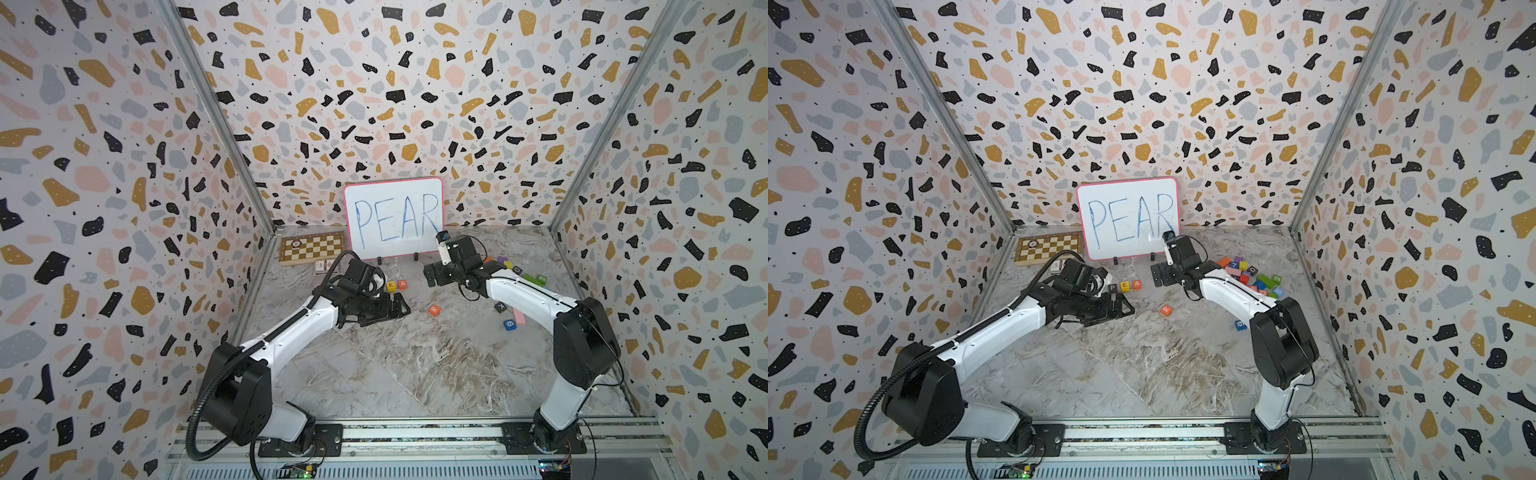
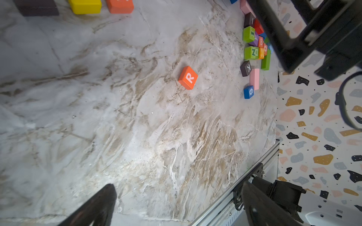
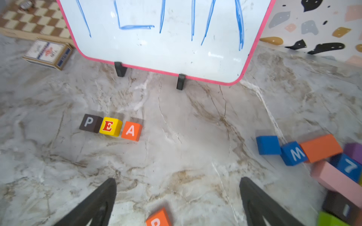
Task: Spell the uppercase word “pear” with letter blocks
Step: Place the letter block at the center of the board, then pick up the letter block from the center of the board.
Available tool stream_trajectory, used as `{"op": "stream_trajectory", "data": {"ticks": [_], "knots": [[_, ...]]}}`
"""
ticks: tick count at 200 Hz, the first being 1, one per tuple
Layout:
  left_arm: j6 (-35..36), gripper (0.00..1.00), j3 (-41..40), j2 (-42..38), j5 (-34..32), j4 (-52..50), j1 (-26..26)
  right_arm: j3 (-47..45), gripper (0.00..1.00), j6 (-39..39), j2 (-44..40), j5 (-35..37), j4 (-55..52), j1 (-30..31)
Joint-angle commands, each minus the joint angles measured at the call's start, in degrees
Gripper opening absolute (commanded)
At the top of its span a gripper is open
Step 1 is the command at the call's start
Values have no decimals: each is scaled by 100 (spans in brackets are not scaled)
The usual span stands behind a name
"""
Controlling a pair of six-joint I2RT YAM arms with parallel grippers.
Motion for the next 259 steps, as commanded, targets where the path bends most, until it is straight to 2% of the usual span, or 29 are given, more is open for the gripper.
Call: {"op": "stream_trajectory", "data": {"ticks": [1,12,27,59,97,123,152,208,259], "knots": [[156,99,264,-149,-311,-358,81,-255,99,-400,-237,-800,-161,-244],[170,99,253,-153,-328,-392,85,-255,99,-557,-277,-356,-288,-155],[157,99,197,-158,-299,-350,79,-201,99,-771,-203,-165,-561,-147],[124,99,26,-109,-130,-194,81,-462,94,-1497,10,-534,-799,-2],[115,99,-240,-140,-40,-51,85,-655,86,-2440,373,-398,-889,445],[121,99,-362,-106,-6,-6,78,-369,78,-2505,699,-710,-1082,438],[148,99,-442,-109,-48,3,85,-279,73,-2445,975,-626,-1125,437],[148,99,-438,22,-46,74,85,-80,56,-2246,1219,-629,-1266,442],[174,99,-437,51,-58,82,82,171,48,-2056,1271,-675,-1538,479]]}}
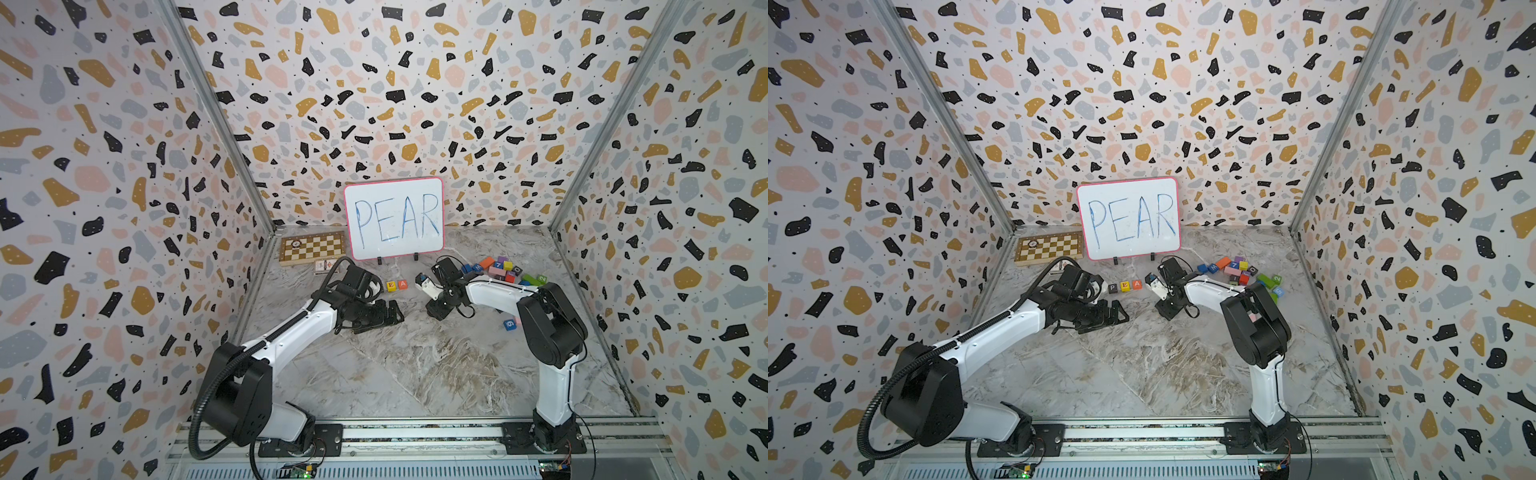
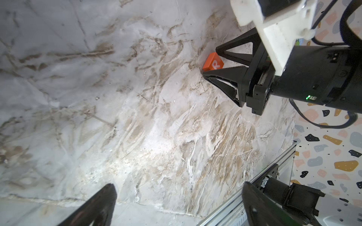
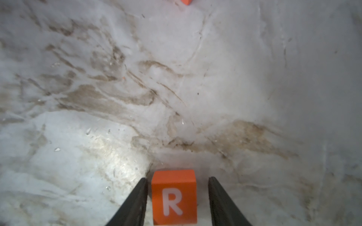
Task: Spell the uppercase word “pear” with letter blocks
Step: Pick up the letter block from the center of the board.
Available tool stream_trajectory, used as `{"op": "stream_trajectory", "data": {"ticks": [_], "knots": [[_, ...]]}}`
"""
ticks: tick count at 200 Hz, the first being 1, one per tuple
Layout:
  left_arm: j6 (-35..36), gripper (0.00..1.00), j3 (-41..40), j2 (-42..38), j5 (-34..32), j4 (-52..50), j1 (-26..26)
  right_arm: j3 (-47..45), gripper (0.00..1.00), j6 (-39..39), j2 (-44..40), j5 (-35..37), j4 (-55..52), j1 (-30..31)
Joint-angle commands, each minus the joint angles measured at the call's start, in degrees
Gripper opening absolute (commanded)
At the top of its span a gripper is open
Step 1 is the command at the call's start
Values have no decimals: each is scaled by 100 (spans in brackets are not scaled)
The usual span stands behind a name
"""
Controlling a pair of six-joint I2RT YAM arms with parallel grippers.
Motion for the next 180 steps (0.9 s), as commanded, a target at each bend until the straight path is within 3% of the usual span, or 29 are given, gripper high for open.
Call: {"op": "stream_trajectory", "data": {"ticks": [1,180], "knots": [[74,99,-33,32,30,91,18,252,48,167,65,-23,-361,39],[56,99,11,0,11,94,53,535,34,847,151,164,-683,217]]}}
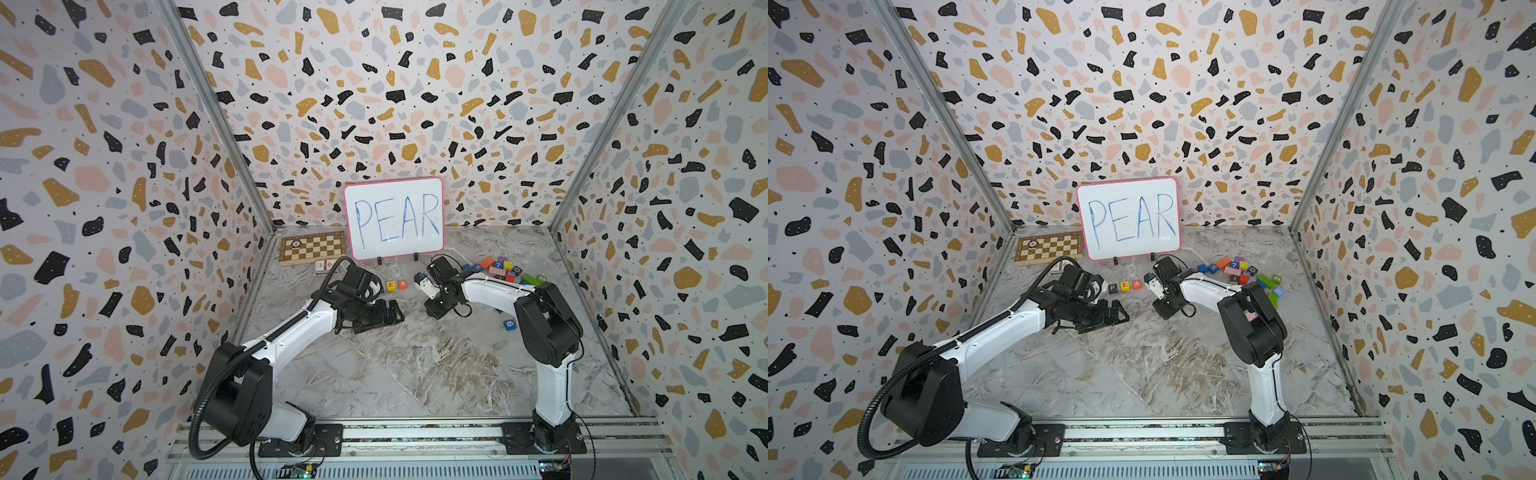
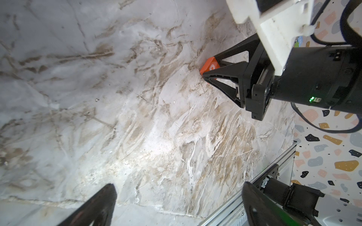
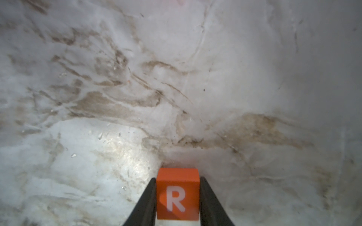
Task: Spell the uppercase word “pear” with letter blocks
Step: Pick up the letter block from the center of the board.
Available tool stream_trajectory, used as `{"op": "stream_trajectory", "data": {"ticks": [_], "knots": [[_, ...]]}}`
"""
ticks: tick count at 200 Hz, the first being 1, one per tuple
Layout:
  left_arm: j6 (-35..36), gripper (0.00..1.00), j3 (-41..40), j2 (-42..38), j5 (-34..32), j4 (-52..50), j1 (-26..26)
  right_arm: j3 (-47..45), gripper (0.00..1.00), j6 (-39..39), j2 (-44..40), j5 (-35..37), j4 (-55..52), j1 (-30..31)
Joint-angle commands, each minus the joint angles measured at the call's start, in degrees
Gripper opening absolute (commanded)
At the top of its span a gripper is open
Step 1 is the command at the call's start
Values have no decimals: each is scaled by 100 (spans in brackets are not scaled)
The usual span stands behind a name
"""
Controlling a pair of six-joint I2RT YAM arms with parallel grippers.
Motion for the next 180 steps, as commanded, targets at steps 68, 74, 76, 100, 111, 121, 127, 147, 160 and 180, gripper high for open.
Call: {"op": "stream_trajectory", "data": {"ticks": [68,74,76,100,111,121,127,147,160,180], "knots": [[50,99,19,-15,32,81,90,292,31,424,94,137,-239,174],[42,99,26,-12,27,79,95,305,31,479,89,125,-247,182],[46,99,28,-11,32,81,98,306,31,489,82,124,-247,181],[33,99,55,-3,65,87,142,332,32,686,55,101,-232,193],[24,99,76,4,95,91,175,354,32,832,48,142,-217,195],[19,99,102,11,117,91,202,380,32,956,51,141,-200,194],[13,99,119,18,123,95,217,393,32,1039,48,148,-185,196],[15,99,182,66,162,90,275,489,32,1333,79,150,-155,192],[15,99,220,103,190,91,325,567,32,1492,120,114,-124,209],[23,99,289,182,241,106,402,673,32,1725,161,96,-26,234]]}}
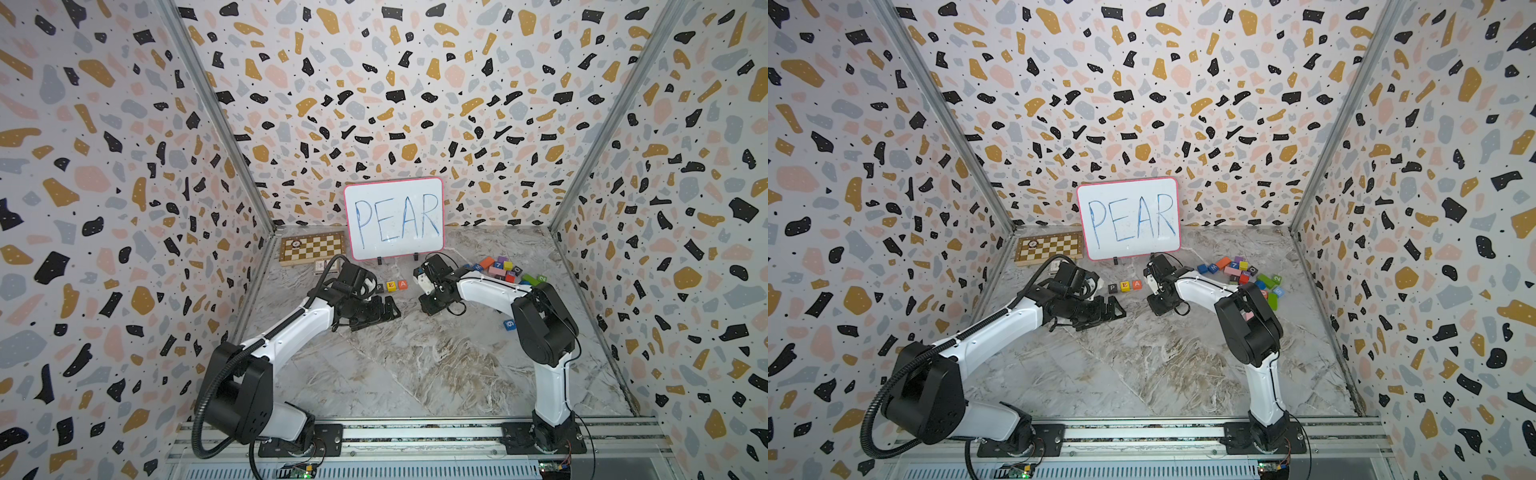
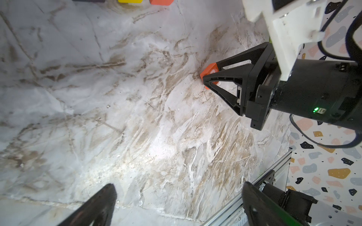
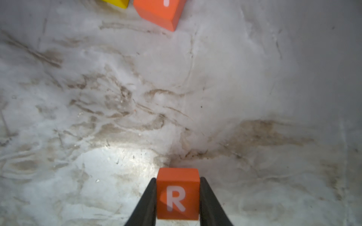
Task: Spell the uppercase word “pear” with letter blocks
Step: Pick up the letter block from the center of the board, then place the letter block at the center of the board.
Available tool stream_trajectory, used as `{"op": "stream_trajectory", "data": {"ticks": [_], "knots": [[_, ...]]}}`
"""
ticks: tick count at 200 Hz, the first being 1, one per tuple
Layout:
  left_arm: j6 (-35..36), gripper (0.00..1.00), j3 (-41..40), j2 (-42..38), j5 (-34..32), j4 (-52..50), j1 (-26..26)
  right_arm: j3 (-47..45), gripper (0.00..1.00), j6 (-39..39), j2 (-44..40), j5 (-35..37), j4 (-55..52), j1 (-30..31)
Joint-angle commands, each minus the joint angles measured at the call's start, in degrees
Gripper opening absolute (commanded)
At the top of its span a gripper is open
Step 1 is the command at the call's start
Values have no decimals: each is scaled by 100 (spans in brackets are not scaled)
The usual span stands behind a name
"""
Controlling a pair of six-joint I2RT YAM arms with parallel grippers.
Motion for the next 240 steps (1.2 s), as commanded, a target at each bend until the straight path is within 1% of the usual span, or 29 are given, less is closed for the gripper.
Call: {"op": "stream_trajectory", "data": {"ticks": [1,27,62,106,140,171,211,240], "knots": [[28,99,227,112,132,83,105,263,32,476,18,0,39,53],[34,99,340,244,197,94,201,472,32,796,143,77,143,60],[54,99,565,449,262,46,326,878,32,1042,401,320,127,49],[49,99,905,746,347,-27,476,1522,32,1215,855,299,17,34],[62,99,1159,968,363,-108,564,1836,33,1326,1060,536,1,1],[98,99,1278,1112,373,-145,637,2297,33,1521,1354,685,-366,-104],[39,99,1369,1196,422,-121,689,2338,34,1620,1406,704,-270,-149],[20,99,1491,1233,432,-154,694,2713,34,1763,1613,832,-522,-175]]}}
